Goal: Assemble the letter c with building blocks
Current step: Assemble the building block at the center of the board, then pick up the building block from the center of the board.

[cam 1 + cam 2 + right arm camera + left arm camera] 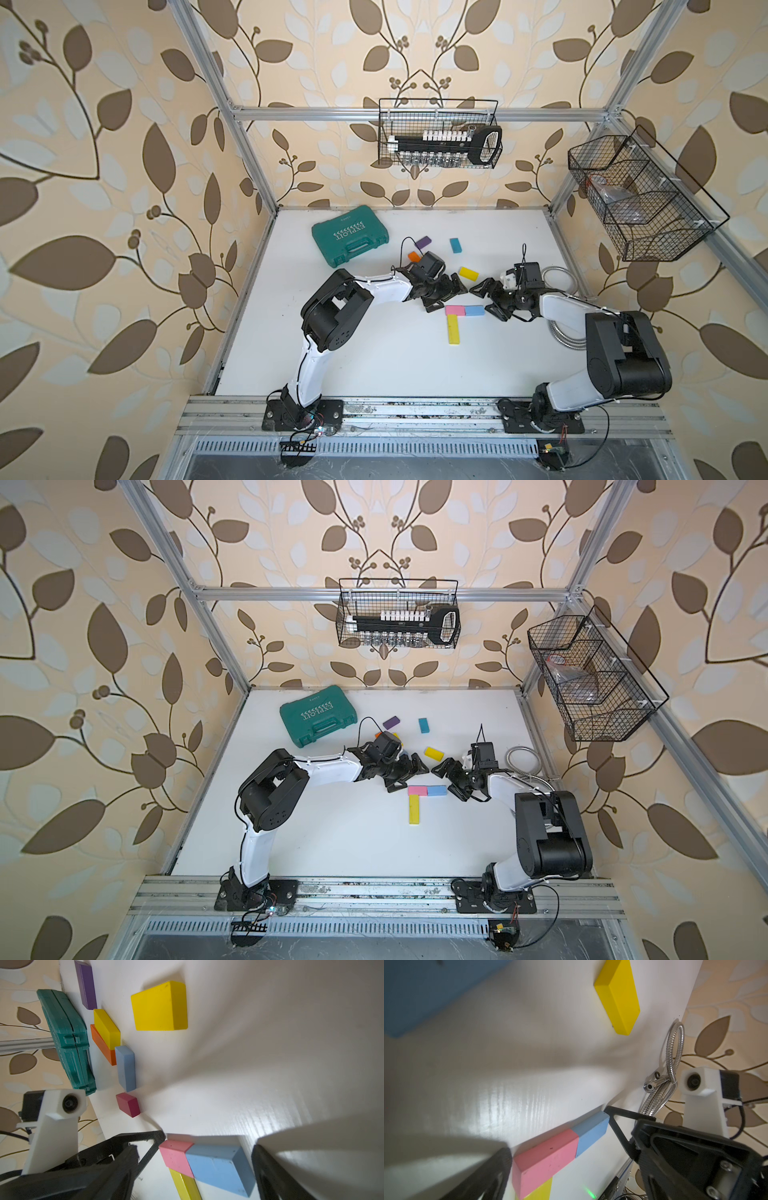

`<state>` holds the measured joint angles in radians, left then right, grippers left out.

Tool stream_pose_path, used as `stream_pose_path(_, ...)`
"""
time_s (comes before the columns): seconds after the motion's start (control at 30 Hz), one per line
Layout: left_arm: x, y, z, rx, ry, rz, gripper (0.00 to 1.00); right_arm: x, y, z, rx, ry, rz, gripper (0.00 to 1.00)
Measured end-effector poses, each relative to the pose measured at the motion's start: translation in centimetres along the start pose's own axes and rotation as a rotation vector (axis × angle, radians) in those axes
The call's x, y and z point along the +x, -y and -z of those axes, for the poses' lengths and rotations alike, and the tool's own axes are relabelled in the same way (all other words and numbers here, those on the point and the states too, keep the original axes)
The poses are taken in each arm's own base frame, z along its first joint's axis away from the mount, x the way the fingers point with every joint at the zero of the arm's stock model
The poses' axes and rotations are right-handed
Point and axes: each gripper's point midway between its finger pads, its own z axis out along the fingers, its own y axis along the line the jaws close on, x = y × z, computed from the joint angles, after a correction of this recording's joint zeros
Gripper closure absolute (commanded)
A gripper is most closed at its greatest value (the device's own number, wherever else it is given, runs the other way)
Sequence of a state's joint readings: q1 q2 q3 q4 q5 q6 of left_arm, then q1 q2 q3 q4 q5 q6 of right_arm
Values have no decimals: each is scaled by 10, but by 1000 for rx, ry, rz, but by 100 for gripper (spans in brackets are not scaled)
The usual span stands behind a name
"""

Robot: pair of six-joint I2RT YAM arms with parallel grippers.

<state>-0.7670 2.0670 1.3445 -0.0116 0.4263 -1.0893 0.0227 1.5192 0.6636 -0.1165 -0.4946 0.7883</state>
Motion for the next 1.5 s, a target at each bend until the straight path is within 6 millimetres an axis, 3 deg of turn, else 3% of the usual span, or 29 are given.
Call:
stream_pose_path(0.87,6,-2,2,1,11,-1,1,4,4,4,-22,2,-8,16)
stream_pose_path(1.03,-2,-9,11,-43,46,-8,1,7,12,14,7,7,-34,16)
stream_pose_path(1.17,-26,-17,36,-71,90,-3,1,5,13,33,60,44,-50,16)
stream_pose_path(1.33,-87,-21,98,-110,203,26,1,-34,-14,53,120,126,-24,15)
stream_pose_path(1.4,-111,-19,127,-125,254,15,1,-53,-27,53,159,157,-3,14)
stream_pose_path(1.5,-128,-23,163,-158,299,6,1,-67,-44,38,247,158,49,13)
